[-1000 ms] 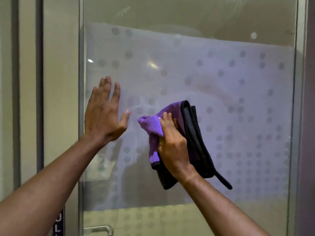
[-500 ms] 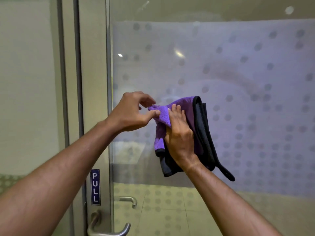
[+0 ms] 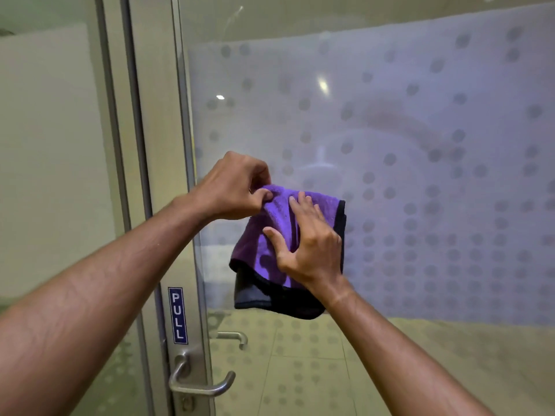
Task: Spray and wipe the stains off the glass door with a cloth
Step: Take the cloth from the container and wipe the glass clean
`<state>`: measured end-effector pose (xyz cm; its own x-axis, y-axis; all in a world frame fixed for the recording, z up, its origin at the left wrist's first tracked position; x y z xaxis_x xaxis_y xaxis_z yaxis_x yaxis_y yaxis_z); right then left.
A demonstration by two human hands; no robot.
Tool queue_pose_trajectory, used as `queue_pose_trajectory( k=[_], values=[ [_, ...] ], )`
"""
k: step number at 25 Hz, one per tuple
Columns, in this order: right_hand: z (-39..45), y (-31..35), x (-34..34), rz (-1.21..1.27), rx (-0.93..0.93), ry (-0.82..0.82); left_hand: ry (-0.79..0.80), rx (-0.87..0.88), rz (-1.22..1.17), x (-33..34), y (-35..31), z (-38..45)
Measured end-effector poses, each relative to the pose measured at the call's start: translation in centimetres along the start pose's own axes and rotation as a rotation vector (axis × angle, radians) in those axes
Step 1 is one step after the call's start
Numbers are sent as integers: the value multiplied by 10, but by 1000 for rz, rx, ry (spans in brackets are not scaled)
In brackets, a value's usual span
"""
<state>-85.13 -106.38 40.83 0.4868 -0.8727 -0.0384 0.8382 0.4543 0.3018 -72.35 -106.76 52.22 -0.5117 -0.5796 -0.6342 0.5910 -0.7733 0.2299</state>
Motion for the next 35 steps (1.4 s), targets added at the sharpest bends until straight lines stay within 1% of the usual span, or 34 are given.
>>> queue_pose_trajectory(
  k=[5,7,9,11,14,16,19,22,25,28,31,35],
  values=[
    [4,-18,-16,31,152,48,73,54,126,-6,-7,-4],
    [10,-29,-11,56,226,132,97,54,168,-8,-8,-9],
    [17,-40,-3,159,348,269,110,41,187,-12,-5,-16],
    [22,-51,12,265,493,469,110,13,184,-17,0,-23],
    [23,-52,32,424,612,751,94,-44,161,-26,10,-38],
    [21,-43,40,483,621,897,88,-73,140,-33,18,-50],
    [8,-21,48,461,614,1079,85,-116,135,-47,27,-71],
    [-11,2,59,411,644,1188,83,-174,143,-66,35,-95],
    [-22,34,69,428,630,1230,77,-252,155,-93,43,-125],
    [-25,73,78,481,572,1214,85,-358,179,-127,55,-165],
    [-38,127,85,548,514,1231,92,-474,204,-169,65,-217],
    [-65,211,90,646,440,1316,102,-609,252,-229,65,-292]
  ],
)
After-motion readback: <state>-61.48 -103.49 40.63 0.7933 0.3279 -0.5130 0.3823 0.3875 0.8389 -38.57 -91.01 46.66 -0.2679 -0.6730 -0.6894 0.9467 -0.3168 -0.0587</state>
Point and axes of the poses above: each hand's wrist, its own z-axis towards the middle knuckle, its own x-axis out of the palm, y = z × x, the point moved 7 cm from there along z, towards the middle knuckle, and after that the axes turned 12 degrees about x, right-handed, at the moved point
